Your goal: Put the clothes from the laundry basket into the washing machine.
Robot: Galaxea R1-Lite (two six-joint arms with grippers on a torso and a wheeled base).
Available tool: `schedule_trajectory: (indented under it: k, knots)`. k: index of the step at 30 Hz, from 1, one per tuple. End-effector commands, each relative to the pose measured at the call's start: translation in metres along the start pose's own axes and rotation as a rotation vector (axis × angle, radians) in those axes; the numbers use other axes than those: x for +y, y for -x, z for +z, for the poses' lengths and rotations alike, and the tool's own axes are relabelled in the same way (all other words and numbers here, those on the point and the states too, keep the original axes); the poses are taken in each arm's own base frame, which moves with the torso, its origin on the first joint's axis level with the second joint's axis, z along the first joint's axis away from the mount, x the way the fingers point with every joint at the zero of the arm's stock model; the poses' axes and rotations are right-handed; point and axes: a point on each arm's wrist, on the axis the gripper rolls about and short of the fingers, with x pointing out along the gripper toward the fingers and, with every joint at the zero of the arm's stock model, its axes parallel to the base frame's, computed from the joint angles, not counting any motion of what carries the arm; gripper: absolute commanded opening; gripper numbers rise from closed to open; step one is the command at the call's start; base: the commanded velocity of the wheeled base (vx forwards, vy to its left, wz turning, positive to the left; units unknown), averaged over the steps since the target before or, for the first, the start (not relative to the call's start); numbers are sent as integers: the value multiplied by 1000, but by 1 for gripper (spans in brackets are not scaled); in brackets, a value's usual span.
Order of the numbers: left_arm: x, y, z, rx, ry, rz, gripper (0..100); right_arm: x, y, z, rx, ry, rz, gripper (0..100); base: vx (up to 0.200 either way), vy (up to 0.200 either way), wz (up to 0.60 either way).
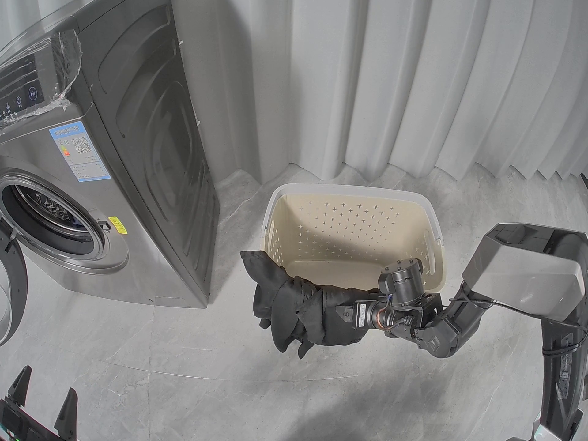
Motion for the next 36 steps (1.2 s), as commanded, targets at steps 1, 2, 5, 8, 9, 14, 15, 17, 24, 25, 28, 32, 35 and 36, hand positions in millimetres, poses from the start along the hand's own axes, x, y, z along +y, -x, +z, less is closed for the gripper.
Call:
schedule_trajectory:
  k: [1, 2, 5, 8, 9, 14, 15, 17, 24, 25, 28, 32, 35, 36]
  knots:
    - [0, -1, -5, 11, -1, 2, 100, -4, -10, 3, -20, -11, -20, 100, 0, 0, 0]
    - [0, -1, -5, 11, -1, 2, 100, -4, -10, 5, -31, -11, -19, 0, 0, 0, 0]
    - [0, -1, -5, 11, -1, 2, 100, -2, -10, 8, -65, -13, -5, 0, 0, 0, 0]
    - [0, -1, -5, 10, 0, 2, 100, -1, -9, 10, -75, -13, -1, 0, 0, 0, 0]
    - [0, -1, -5, 11, 2, 2, 100, -2, -9, 8, -72, -16, -2, 0, 0, 0, 0]
    - [0, -1, -5, 10, 5, 4, 100, -2, -3, 8, -65, -20, -2, 0, 0, 0, 0]
    - [0, -1, -5, 10, 5, 7, 100, -3, 5, 10, -69, -25, -2, 0, 0, 0, 0]
    - [0, -1, -5, 11, 5, 7, 100, -1, 21, 12, -70, -21, 6, 0, 0, 0, 0]
    - [0, -1, -5, 10, 8, 6, 100, 3, 88, 27, -122, 0, 56, 0, 0, 0, 0]
    - [0, -1, -5, 10, 8, 6, 100, 5, 100, 31, -141, 2, 72, 0, 0, 0, 0]
    - [0, -1, -5, 10, 9, 6, 100, 9, 132, 39, -194, 6, 113, 0, 0, 0, 0]
    - [0, -1, -5, 10, 8, 6, 100, 14, 167, 45, -260, 37, 166, 0, 0, 0, 0]
    - [0, -1, -5, 10, 2, 1, 100, 15, 196, 52, -328, 45, 214, 0, 0, 0, 0]
    - [0, -1, -5, 10, 0, -1, 100, 16, 204, 54, -344, 45, 238, 0, 0, 0, 0]
